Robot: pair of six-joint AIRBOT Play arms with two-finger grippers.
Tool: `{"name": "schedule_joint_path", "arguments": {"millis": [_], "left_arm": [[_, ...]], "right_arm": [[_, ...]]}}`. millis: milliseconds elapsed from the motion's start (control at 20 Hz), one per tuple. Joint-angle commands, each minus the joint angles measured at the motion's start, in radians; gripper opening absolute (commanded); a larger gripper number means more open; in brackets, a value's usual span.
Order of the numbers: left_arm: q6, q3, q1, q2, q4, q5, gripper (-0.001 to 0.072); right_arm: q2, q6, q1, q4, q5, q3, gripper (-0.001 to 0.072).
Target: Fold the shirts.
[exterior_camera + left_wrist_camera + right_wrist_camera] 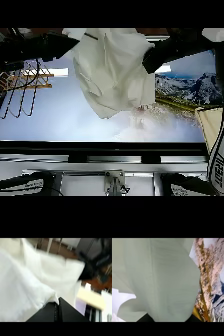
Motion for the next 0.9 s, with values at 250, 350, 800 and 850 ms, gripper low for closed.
{"name": "schedule_joint_path", "arguments": {"millis": [250,350,800,850], "left_arm": [[-0.162,0.007,-0.065,0.022,0.378,0.037,0.0051],[-0.161,0.006,-0.079,0.022,0.388,0.126,0.0052],[-0.200,0.010,0.102,0.076,0.420,0.241,0.0563],[-0.209,0.010,0.131,0.100,0.420,0.240,0.0564]], "right_arm": [[0.040,0.170,0.000,0.296,-0.085,0.001,0.0069],[0.040,0.175,0.000,0.352,-0.061,0.001,0.0069],[0.089,0.172,-0.001,0.346,-0.117,0.001,0.0069],[0.099,0.181,-0.001,0.311,-0.148,0.001,0.0069]]}}
